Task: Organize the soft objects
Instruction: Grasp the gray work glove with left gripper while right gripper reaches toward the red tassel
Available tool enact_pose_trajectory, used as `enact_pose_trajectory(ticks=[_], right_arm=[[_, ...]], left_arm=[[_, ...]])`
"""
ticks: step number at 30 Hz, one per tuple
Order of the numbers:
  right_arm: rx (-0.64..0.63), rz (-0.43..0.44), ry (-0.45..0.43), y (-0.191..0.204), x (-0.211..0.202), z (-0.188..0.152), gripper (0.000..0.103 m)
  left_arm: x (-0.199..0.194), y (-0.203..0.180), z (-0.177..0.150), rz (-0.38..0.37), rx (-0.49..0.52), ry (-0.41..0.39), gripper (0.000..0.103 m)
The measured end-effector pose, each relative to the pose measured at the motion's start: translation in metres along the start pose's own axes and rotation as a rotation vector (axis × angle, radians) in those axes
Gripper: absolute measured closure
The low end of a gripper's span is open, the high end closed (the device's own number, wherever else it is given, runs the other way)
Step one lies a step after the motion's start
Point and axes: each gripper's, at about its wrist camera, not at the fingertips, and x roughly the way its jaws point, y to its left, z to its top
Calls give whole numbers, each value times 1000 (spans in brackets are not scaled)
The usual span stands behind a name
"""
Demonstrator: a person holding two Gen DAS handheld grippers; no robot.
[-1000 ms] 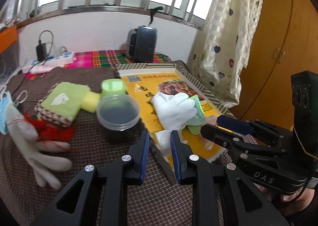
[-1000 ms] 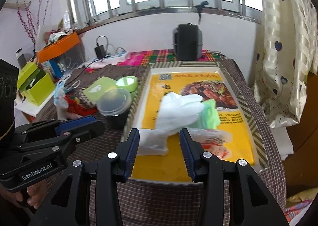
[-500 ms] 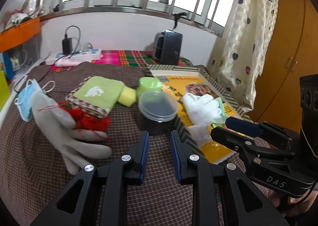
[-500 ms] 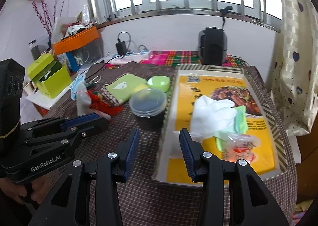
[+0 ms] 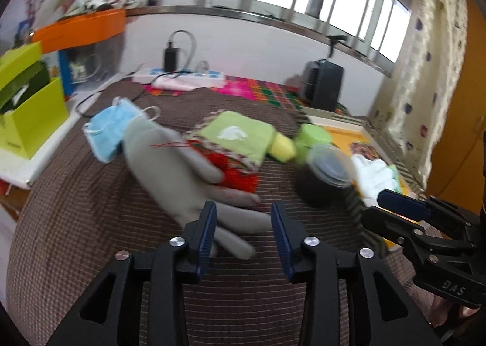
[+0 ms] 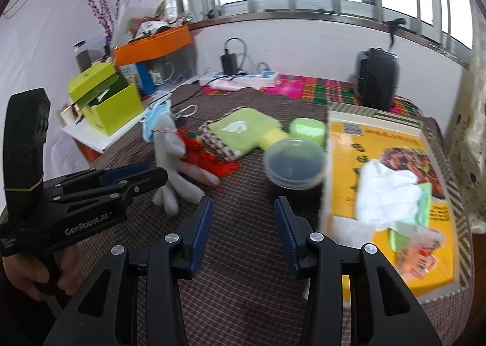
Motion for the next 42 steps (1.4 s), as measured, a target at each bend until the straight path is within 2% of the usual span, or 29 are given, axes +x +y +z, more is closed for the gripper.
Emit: enact_pose_trajectory(ticks=[6,14,21,23,26,34,37,39,42], right_arm=[[-26,33,17,14,21,7,60],[-32,50,34,21,49,21,60],[-48,69,44,34,77,40,60],[-59,73,48,39,87,45,60],[-63,81,71,44,102,49,60],[-100,110,133,59,137,51,60],[-113,106,142,63,145,51,63],[-119,105,140,64,147,52,74],[-120,100,141,65,148,53,80]], left_arm=[[20,31,3,64,-64,24,60],[53,50,10,79,-111,62,59],[63,59,10,62,-134,75,59],[63,61,11,51,-134,74,72],[60,69,10,51,-136,72,85],[40,88,5,59,-156,47,89],[36,91,3,51,-151,46,89],[34,92,2,46,-149,45,89],[29,93,0,33,-148,43,89]])
